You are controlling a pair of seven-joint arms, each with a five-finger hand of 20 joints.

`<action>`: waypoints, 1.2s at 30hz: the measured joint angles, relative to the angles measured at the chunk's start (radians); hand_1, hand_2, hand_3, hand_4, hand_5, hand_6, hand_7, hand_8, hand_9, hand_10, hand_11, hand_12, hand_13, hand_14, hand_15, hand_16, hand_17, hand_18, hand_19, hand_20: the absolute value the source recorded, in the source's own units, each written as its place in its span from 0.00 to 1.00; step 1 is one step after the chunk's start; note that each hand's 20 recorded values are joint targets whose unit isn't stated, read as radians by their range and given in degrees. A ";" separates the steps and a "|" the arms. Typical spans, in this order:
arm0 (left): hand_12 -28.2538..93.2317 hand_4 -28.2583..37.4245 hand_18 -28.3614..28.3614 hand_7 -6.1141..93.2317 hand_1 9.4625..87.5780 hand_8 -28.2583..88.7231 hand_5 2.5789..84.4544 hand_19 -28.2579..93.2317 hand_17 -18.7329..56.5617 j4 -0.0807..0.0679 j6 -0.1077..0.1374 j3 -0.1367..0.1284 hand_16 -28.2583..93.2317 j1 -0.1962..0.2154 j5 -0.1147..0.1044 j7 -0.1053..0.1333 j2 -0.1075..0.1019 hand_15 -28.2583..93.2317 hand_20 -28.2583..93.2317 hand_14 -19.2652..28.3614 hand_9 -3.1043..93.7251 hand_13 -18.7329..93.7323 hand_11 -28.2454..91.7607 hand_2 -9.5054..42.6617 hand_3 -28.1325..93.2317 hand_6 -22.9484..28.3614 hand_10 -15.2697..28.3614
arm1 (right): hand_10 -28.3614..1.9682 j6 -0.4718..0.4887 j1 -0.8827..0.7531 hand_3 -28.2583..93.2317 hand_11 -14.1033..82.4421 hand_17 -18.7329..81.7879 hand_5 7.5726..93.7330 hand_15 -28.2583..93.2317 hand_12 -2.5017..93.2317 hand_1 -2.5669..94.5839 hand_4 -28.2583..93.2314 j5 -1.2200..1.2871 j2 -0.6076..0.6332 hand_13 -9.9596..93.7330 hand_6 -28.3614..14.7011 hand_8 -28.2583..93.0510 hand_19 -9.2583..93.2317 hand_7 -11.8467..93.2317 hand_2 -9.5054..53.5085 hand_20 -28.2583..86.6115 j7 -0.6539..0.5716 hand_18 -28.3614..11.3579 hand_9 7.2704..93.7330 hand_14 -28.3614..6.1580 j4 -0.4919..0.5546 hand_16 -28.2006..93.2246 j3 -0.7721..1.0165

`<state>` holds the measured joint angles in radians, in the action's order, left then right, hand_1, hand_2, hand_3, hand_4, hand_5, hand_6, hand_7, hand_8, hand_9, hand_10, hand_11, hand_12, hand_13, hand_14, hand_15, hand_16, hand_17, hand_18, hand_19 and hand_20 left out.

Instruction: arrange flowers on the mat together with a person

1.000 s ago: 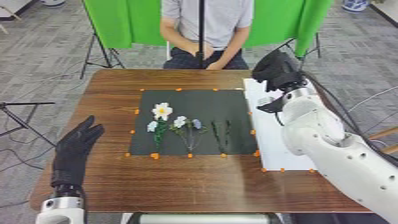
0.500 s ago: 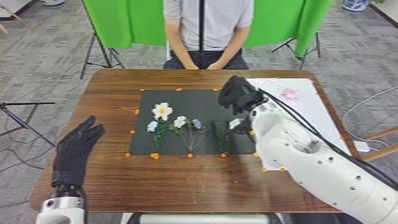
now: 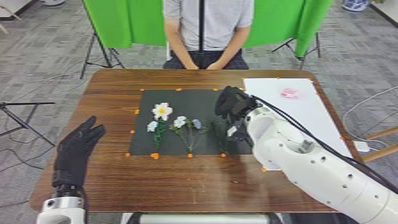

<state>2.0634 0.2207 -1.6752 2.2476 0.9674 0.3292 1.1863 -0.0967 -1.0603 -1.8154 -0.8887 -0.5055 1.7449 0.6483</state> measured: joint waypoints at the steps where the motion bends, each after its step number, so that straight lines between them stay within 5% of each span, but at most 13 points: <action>1: 0.31 0.01 0.73 0.13 0.17 0.19 0.51 0.27 0.39 0.000 0.000 0.000 0.22 0.000 0.000 0.000 0.000 0.32 0.40 0.73 0.50 0.49 0.36 0.06 0.82 0.55 0.67 | 0.64 0.003 0.000 0.70 0.34 0.85 0.84 0.63 0.36 0.61 0.08 -0.001 0.000 1.00 0.69 0.29 0.97 0.28 0.00 0.42 0.000 0.47 0.98 0.79 -0.004 0.42 0.000; 24: 0.31 0.01 0.73 0.13 0.17 0.19 0.51 0.28 0.38 0.000 -0.006 -0.001 0.22 -0.001 0.004 -0.014 0.000 0.32 0.40 0.73 0.50 0.49 0.36 0.06 0.82 0.55 0.67 | 0.60 0.055 -0.008 0.74 0.41 0.84 0.73 0.61 0.30 0.54 0.07 -0.013 0.000 1.00 0.70 0.25 0.98 0.26 0.00 0.38 -0.006 0.45 0.96 0.78 -0.040 0.43 0.013; 30: 0.31 0.01 0.73 0.13 0.17 0.19 0.51 0.27 0.38 0.000 -0.008 -0.001 0.22 -0.001 0.004 -0.016 0.000 0.32 0.40 0.74 0.50 0.49 0.36 0.06 0.82 0.55 0.67 | 0.58 0.030 -0.079 0.75 0.42 0.82 0.73 0.58 0.27 0.51 0.07 -0.027 0.009 1.00 0.69 0.24 0.98 0.26 0.00 0.38 0.002 0.45 0.94 0.75 0.030 0.45 0.131; 32: 0.31 0.01 0.72 0.13 0.17 0.19 0.51 0.27 0.38 0.000 -0.008 -0.001 0.22 -0.001 0.005 -0.017 0.000 0.32 0.39 0.74 0.50 0.49 0.36 0.06 0.82 0.55 0.67 | 0.54 -0.034 -0.131 0.77 0.40 0.78 0.72 0.52 0.26 0.46 0.08 -0.026 0.020 0.98 0.68 0.21 0.92 0.26 0.01 0.38 0.014 0.44 0.91 0.71 0.093 0.47 0.205; 34: 0.31 0.01 0.71 0.13 0.17 0.19 0.51 0.27 0.38 0.000 -0.009 -0.001 0.22 -0.001 0.005 -0.017 -0.001 0.32 0.39 0.74 0.50 0.49 0.36 0.06 0.82 0.55 0.67 | 0.47 -0.147 -0.192 0.77 0.34 0.68 0.70 0.46 0.23 0.39 0.09 -0.009 0.036 0.87 0.67 0.17 0.79 0.27 0.09 0.44 0.046 0.38 0.83 0.57 0.164 0.44 0.285; 36: 0.31 0.01 0.69 0.13 0.18 0.19 0.51 0.26 0.39 0.000 -0.009 -0.002 0.22 -0.001 0.005 -0.017 -0.001 0.32 0.39 0.74 0.50 0.49 0.36 0.06 0.82 0.56 0.68 | 0.41 -0.274 -0.260 0.79 0.26 0.54 0.64 0.38 0.19 0.31 0.09 0.059 0.051 0.66 0.63 0.16 0.50 0.25 0.13 0.51 0.126 0.35 0.68 0.43 0.227 0.40 0.374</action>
<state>2.0638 0.2118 -1.6769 2.2467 0.9723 0.3124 1.1853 -0.3705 -1.3205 -1.7559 -0.8373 -0.3797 1.9720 1.0222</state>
